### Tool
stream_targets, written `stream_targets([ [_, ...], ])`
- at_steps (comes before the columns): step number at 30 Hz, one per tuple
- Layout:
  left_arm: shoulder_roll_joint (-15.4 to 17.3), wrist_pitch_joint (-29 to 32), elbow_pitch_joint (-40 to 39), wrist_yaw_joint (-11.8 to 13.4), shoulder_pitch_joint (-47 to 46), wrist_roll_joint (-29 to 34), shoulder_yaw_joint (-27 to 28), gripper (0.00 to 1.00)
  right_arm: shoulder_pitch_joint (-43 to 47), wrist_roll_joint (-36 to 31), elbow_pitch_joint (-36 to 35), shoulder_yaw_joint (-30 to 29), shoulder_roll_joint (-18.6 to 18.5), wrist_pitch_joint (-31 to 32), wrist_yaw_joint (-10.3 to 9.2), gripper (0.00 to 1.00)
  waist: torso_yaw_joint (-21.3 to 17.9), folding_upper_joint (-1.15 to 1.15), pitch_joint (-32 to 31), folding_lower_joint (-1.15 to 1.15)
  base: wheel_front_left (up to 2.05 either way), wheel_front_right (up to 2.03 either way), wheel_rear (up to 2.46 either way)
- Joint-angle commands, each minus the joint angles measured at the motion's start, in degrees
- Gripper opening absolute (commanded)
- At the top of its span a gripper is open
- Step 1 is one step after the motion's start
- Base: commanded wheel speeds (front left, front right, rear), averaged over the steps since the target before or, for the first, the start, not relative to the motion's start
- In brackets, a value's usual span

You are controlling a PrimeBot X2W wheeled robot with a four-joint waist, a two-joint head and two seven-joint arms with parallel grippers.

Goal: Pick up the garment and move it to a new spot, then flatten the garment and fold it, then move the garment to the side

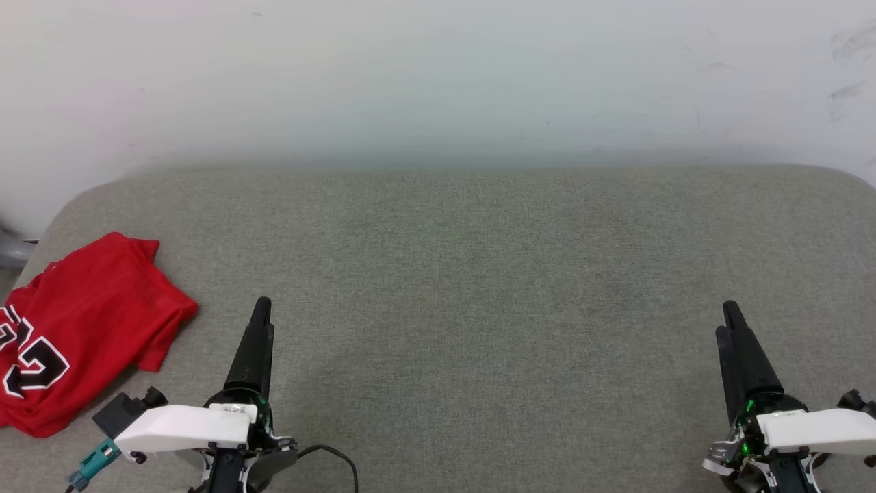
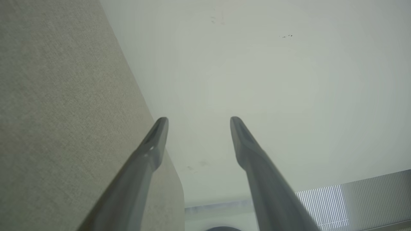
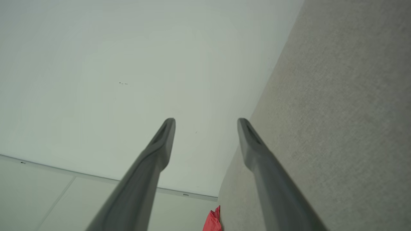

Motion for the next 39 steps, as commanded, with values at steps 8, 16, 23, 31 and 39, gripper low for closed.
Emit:
stream_targets([
  [8,0.05,-2.08,-1.99,-0.01,0.32,13.18,0.14,1.0,0.0,-13.81,-2.1,1.04,-1.33,-2.21,0.0,1.0,0.17,0.0,-0.24,0.0,0.0,0.0,0.0],
  [16,0.0,-3.69,-2.96,-0.01,1.15,25.02,0.36,1.0,0.43,-26.02,-2.49,1.25,-1.41,-3.6,0.0,1.0,0.45,0.0,-0.5,0.0,0.0,0.0,0.0],
  [23,0.8,-5.01,-3.01,-0.01,1.77,34.49,-0.06,1.0,0.88,-36.44,-3.32,1.24,-1.43,-3.46,0.0,1.0,0.65,0.0,-0.61,0.0,0.0,0.0,0.0],
  [31,1.75,-6.43,-2.69,-0.01,1.92,44.86,0.12,1.0,1.32,-47.55,-4.48,0.78,-1.02,-3.02,0.0,1.0,0.81,0.0,-0.64,0.0,0.0,0.0,0.0],
  [39,2.54,-7.59,-2.55,0.49,1.89,52.35,-0.46,1.0,1.64,-54.39,-5.59,0.78,-0.91,-3.38,0.0,1.0,0.82,0.0,-0.7,0.0,0.0,0.0,0.0],
])
